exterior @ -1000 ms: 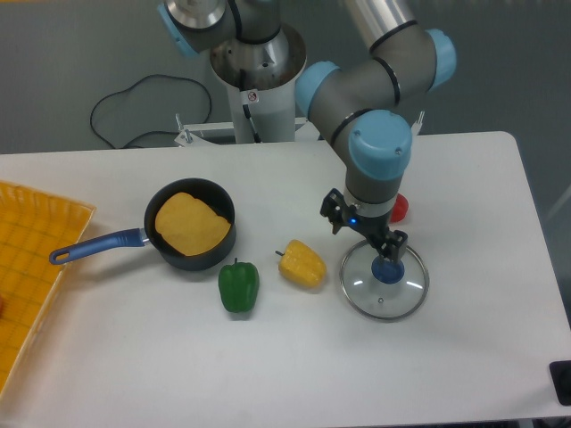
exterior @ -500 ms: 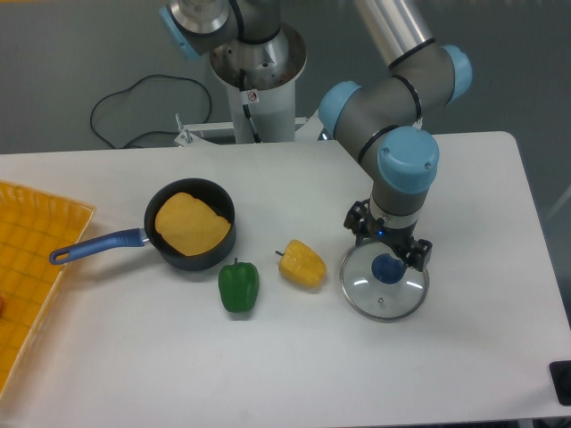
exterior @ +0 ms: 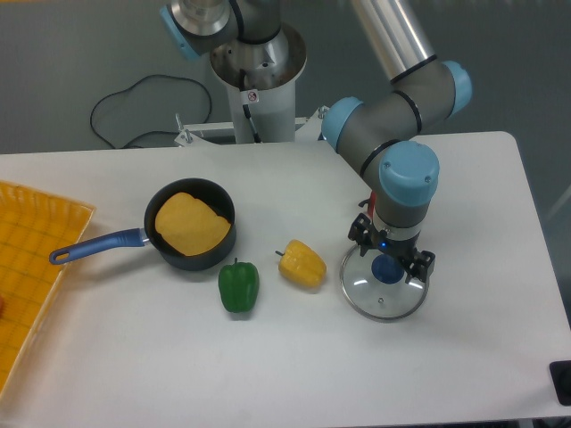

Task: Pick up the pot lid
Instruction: 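Close the gripper around the blue knob of the glass lid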

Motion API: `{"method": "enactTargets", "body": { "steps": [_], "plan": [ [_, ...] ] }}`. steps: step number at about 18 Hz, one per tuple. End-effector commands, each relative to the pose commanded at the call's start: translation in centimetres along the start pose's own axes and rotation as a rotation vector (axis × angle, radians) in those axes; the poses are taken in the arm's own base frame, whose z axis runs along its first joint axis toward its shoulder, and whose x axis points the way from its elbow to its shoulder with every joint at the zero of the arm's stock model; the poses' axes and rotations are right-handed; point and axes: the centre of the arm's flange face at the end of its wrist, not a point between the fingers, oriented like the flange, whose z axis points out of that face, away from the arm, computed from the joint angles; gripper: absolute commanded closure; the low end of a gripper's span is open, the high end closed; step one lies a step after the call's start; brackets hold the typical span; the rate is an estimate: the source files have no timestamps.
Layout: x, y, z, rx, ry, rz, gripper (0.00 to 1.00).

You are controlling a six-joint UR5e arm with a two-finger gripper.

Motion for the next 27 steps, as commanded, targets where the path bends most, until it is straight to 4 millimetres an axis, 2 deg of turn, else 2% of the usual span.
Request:
{"method": "enactTargets", "body": {
  "steps": [4,9,27],
  "plan": [
    [-0.2,0.0,0.0,-0.001,-0.003,0.0,0.0],
    [-0.3,-0.1,1.2,-0.005,0.01,-0.003,0.0],
    [-0.5,0.2,1.7,-0.009,0.014,-0.007,0.0]
  ]
}}
